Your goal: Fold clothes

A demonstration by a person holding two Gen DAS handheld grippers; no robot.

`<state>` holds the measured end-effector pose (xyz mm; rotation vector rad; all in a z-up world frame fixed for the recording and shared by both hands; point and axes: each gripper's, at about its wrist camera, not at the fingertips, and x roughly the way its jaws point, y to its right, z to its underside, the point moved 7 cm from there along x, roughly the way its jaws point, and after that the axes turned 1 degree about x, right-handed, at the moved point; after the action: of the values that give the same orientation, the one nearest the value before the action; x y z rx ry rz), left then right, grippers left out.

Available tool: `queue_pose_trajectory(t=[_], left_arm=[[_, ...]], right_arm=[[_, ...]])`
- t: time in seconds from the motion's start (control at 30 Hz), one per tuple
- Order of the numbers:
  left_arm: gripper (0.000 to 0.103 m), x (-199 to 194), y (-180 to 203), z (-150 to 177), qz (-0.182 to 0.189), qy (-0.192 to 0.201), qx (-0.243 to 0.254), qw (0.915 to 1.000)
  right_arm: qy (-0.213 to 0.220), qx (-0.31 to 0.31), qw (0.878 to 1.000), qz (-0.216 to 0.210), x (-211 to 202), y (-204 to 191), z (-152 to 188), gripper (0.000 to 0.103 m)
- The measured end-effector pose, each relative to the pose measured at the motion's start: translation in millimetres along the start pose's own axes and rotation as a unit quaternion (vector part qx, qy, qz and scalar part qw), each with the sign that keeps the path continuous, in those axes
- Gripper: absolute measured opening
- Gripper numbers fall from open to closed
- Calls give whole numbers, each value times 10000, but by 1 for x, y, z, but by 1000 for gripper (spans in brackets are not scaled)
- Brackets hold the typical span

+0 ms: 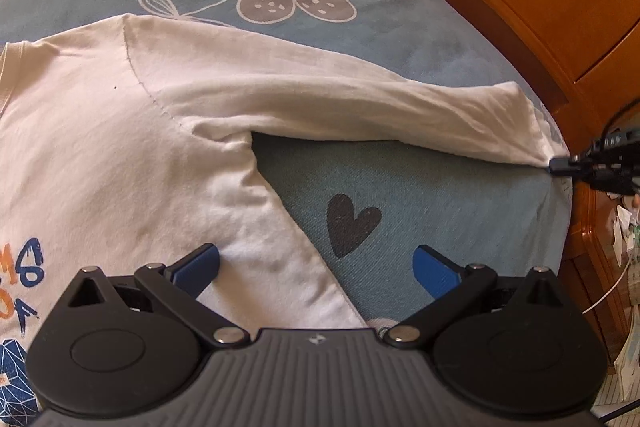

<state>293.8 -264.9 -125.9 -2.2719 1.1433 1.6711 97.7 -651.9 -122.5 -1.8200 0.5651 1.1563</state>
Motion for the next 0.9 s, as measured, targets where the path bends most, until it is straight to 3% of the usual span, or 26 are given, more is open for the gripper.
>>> queue_pose_trajectory(t=[0.07,0.13,0.23,0.27,0.4,0.53,0.67,0.8,0.9], left_arm=[[102,-3,-5,1,-23,-5,-43,10000],[102,-7,-11,2,-167,15,-2,9999],[102,-13,-20,6,-351,43,38,9994],[102,-16,-23,7,-392,48,28,9992],[102,-18,-31,13,-497,60,-17,9987],[102,-17,-32,15,-500,138,-39,9986],[102,-19,-35,16,-431,292,-175,9985],[102,-21,-37,18,-355,423,-275,9981],[102,-21,-37,19,-343,441,-264,9981]], right_arm=[[-402,-212,9988,163,-1,-5,13,16],[-533,-600,9967,143,-10,-24,20,16],[-173,-1777,9839,-31,-22,-76,17,23],[-69,-2183,9758,-120,-17,-96,13,29],[239,-3675,9283,-508,20,-179,-2,30],[-93,-4713,8783,-800,83,-230,3,30],[-436,-5262,8449,-859,111,-247,20,31],[-528,-5363,8368,-964,109,-253,24,31],[-580,-5611,8216,-828,112,-252,36,31]])
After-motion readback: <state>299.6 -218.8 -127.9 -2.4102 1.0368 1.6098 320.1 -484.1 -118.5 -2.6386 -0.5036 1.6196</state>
